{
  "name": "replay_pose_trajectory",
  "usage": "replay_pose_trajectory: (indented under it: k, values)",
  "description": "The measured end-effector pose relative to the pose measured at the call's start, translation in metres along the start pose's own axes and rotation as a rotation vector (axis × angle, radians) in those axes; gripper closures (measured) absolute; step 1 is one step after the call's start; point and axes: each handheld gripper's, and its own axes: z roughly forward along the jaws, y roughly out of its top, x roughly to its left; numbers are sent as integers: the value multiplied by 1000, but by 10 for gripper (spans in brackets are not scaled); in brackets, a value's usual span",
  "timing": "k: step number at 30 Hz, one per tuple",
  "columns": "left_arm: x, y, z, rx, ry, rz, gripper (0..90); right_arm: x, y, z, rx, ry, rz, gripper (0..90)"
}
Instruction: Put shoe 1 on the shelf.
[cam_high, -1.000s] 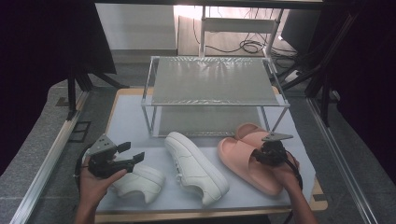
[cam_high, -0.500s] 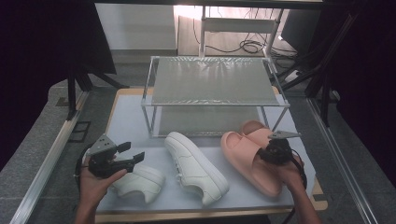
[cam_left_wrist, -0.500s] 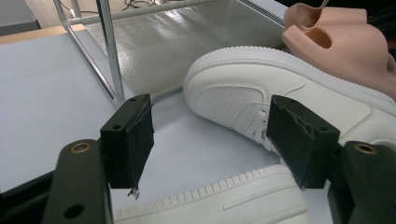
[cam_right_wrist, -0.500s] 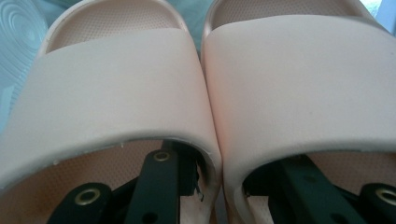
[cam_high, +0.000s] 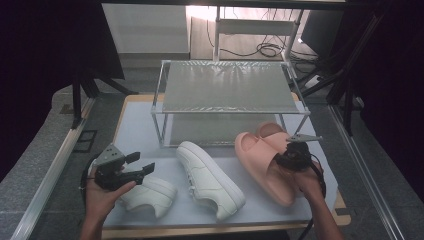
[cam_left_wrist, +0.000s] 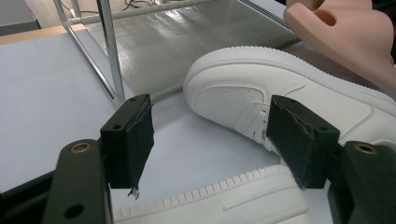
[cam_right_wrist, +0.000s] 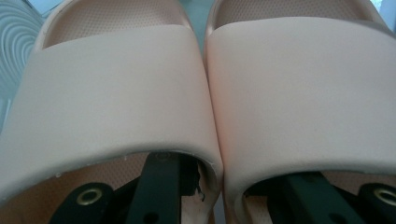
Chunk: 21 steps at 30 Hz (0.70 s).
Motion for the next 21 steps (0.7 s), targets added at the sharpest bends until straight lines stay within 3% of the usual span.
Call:
replay_pose_trajectory:
  k: [7, 14, 21]
  values:
    - [1, 0, 0, -1, 0, -3, 321, 9, 18, 13, 0, -12, 22, 725]
    - [2, 0, -2, -8, -1, -4, 321, 20, 36, 44, 3, -13, 43, 724]
    - [3, -1, -2, -8, 1, -8, 320, 24, 48, 70, -23, -57, 61, 725]
